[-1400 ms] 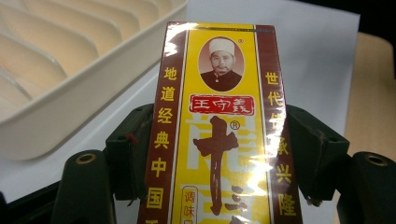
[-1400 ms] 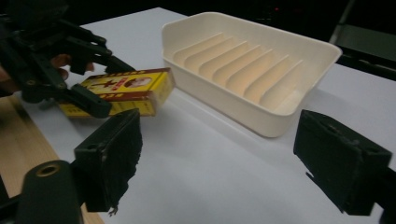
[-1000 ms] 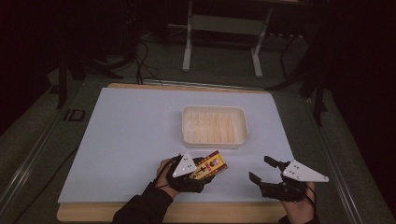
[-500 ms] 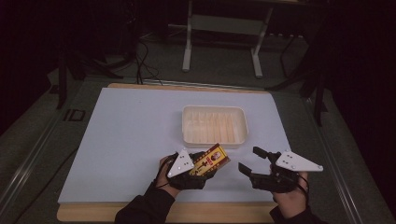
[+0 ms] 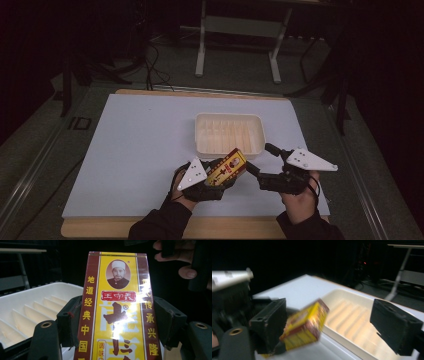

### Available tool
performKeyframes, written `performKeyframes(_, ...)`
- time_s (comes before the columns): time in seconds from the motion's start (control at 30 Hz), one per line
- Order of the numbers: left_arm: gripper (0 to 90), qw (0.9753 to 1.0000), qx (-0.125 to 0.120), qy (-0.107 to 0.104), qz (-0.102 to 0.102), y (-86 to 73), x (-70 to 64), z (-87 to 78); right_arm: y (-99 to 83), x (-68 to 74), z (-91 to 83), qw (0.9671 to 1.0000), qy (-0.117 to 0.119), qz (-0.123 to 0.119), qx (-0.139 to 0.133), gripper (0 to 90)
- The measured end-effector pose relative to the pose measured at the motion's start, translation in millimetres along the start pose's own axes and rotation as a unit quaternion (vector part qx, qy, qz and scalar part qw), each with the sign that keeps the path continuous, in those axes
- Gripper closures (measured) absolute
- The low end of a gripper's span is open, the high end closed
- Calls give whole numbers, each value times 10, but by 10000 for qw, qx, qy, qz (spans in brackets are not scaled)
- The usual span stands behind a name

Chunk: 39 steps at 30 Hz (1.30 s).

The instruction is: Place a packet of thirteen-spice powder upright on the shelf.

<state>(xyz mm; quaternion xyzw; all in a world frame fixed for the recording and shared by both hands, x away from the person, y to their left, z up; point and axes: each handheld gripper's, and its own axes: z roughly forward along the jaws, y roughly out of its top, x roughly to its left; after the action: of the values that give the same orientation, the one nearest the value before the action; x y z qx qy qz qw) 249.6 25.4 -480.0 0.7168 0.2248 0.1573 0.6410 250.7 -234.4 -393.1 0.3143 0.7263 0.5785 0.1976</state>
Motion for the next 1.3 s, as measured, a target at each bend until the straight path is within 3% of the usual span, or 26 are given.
performKeyframes(0.1,328,9999,-74,76,57,-1,-24,20,28,-6,57,9993,183,314,-84,124)
performKeyframes(0.27,328,9995,-302,93,-13,-17,-22,22,57,46,179,9984,291,471,-130,115)
performKeyframes(0.37,328,9991,-393,157,-18,-17,-15,9,45,83,253,9990,78,424,-105,117)
performKeyframes(0.43,328,9988,-458,176,12,-15,-12,-1,24,106,303,9983,25,562,-141,108)
performKeyframes(0.5,328,9981,-533,301,75,-15,-17,-15,5,119,343,9950,120,962,-228,108)
performKeyframes(0.53,328,9977,-608,276,77,-16,-14,-21,-6,125,364,9937,202,1089,-186,108)
performKeyframes(0.67,328,9949,-827,551,201,-10,-23,-67,-56,156,417,9885,261,1474,-223,140)
performKeyframes(0.8,327,9937,-975,546,104,-6,9,-88,-93,174,465,9843,393,1708,-221,222)
performKeyframes(0.93,326,9925,-987,706,130,-21,3,-89,-116,196,527,9797,493,1935,-145,342)
performKeyframes(1.03,325,9922,-944,799,167,-42,-11,-82,-106,216,536,9772,490,2058,-186,453)
performKeyframes(1.13,324,9919,-973,799,150,-55,-17,-75,-84,232,538,9757,514,2119,-209,506)
performKeyframes(1.3,324,9908,-991,903,163,-58,-41,-67,-52,244,547,9721,386,2307,-192,662)
